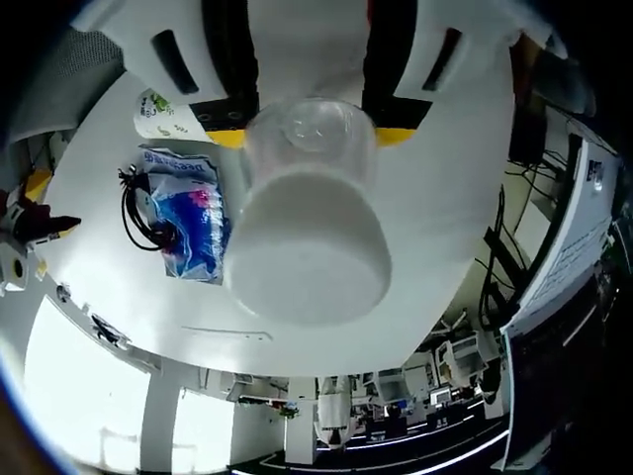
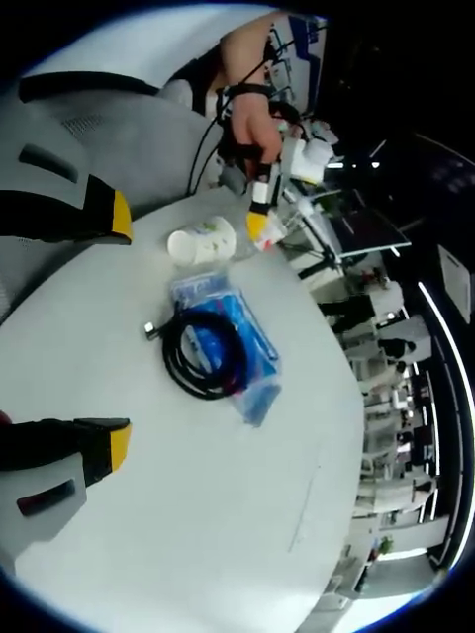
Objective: Arrange the tabletop items into an orderly group along one side of the table until the central work area is clear of visible clutter.
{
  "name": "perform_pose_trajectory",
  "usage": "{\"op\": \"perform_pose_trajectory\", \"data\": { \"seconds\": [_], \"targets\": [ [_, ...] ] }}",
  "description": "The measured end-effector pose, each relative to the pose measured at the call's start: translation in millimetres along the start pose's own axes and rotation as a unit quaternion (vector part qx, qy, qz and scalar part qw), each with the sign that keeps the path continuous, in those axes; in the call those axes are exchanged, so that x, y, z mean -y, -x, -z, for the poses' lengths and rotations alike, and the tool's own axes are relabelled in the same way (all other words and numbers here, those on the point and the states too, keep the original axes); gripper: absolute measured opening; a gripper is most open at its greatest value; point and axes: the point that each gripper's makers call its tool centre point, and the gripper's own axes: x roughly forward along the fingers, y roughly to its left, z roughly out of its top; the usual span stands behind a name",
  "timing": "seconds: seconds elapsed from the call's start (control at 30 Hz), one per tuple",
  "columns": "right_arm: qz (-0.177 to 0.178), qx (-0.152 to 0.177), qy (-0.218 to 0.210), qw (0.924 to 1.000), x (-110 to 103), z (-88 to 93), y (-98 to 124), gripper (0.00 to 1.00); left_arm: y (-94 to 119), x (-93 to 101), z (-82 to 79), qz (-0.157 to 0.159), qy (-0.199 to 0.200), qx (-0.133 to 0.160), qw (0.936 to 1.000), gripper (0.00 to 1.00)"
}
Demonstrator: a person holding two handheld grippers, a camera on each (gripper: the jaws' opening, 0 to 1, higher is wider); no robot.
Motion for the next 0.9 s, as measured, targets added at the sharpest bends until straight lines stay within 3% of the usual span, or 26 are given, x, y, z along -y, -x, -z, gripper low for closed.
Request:
{"op": "perform_pose_trajectory", "data": {
  "seconds": [0.57, 0.8, 0.9],
  "targets": [
    [0.013, -0.002, -0.017, 0.9998, 2.6, 7.7, 0.8, 0.72, -9.8, 0.7, -9.5, 0.004, 0.012, -0.005, 0.9999, 0.40],
    [0.014, 0.011, -0.023, 0.9996, 5.9, 1.7, -2.2, 0.72, -17.9, 0.9, -18.7, 0.010, 0.016, -0.009, 0.9998, 0.40],
    [0.022, -0.006, 0.004, 0.9997, 8.7, 6.0, -3.7, 0.73, -23.2, 0.3, -23.5, 0.009, 0.024, -0.011, 0.9996, 0.40]
  ]
}}
